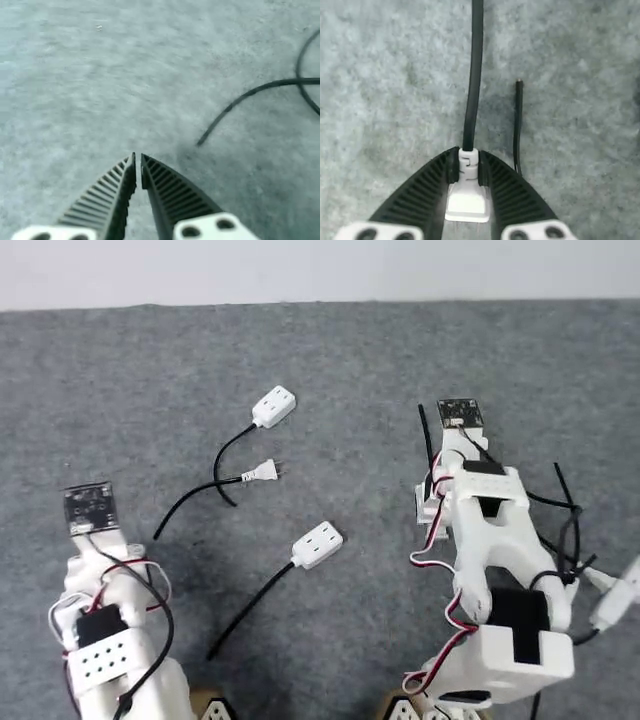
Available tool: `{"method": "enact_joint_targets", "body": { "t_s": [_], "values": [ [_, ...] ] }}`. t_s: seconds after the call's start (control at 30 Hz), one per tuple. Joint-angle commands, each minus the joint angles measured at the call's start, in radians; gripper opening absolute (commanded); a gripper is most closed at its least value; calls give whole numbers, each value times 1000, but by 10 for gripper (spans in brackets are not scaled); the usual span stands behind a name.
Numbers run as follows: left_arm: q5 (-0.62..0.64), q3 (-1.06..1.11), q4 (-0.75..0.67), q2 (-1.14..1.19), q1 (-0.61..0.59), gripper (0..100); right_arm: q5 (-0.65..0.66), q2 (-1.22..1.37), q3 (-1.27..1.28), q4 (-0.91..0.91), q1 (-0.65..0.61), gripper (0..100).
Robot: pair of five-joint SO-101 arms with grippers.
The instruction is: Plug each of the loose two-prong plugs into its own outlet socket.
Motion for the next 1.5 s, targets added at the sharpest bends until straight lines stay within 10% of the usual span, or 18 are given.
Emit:
{"method": "enact_joint_targets", "body": {
  "t_s": [0.0, 0.43, 0.73, 1.47],
  "values": [
    [-106, -90, 117, -9, 166, 13, 17, -51, -3, -27, 4, 9],
    [-161, -354, 232, 46, 879, 245, 21, -51, -3, -16, 59, 9],
    [-163, -510, 34, 575, 905, 244, 25, -53, -3, -16, 58, 9],
    [-302, -931, 198, 1206, 902, 243, 57, -54, -3, -16, 58, 9]
  ]
}}
